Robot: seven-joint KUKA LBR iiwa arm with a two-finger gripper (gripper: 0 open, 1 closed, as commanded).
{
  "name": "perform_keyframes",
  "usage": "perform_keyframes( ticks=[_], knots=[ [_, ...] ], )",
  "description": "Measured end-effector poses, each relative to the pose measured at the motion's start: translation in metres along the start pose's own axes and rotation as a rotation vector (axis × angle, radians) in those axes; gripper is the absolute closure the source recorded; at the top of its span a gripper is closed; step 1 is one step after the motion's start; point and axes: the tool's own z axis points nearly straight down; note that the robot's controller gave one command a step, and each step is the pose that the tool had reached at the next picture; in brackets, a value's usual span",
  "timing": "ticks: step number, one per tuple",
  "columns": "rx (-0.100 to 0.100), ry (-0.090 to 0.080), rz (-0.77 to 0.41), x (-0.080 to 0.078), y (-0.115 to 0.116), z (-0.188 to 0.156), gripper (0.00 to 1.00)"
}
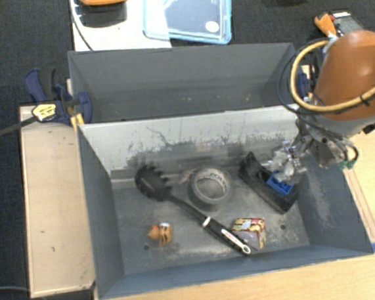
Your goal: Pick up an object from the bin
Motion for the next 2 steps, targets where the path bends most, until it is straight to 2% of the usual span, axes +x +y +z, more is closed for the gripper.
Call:
perform_keyframes(
  ticks=[1,2],
  knots=[
    [0.005,-0.014,-0.107,-0.009,0.021,0.035,1.00],
    [0.001,-0.003,-0.167,-0.010,0.027,0.063,1.00]
  ],
)
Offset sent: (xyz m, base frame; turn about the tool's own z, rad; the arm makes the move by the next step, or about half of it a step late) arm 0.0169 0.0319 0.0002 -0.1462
